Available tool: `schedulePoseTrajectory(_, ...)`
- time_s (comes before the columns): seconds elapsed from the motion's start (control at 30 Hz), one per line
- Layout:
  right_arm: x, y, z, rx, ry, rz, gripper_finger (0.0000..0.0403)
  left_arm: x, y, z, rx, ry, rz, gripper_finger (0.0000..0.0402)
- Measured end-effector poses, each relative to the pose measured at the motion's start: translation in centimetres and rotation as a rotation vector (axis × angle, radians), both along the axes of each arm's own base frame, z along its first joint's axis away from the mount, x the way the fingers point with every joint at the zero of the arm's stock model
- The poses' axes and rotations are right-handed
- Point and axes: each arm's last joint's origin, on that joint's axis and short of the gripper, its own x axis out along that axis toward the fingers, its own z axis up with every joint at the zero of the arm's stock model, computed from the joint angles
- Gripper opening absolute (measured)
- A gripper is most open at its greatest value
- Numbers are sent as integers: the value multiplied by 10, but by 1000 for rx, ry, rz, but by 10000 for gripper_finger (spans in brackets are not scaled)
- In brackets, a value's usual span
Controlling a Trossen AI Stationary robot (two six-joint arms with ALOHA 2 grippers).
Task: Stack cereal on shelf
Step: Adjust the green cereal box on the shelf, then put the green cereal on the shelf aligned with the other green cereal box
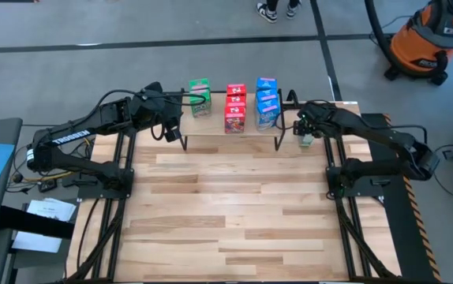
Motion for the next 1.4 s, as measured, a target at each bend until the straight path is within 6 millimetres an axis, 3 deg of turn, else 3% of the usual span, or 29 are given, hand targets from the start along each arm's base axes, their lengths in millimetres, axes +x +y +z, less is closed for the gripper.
schedulePoseTrajectory(0.43,6,0,-8,81,-10,33,295,0,0,0,0,0,0,155)
schedulePoseTrajectory(1.03,12,10,-8,96,-11,51,271,0,0,0,0,0,0,155)
schedulePoseTrajectory(1.4,13,11,-8,95,-10,57,197,0,0,0,0,0,0,155)
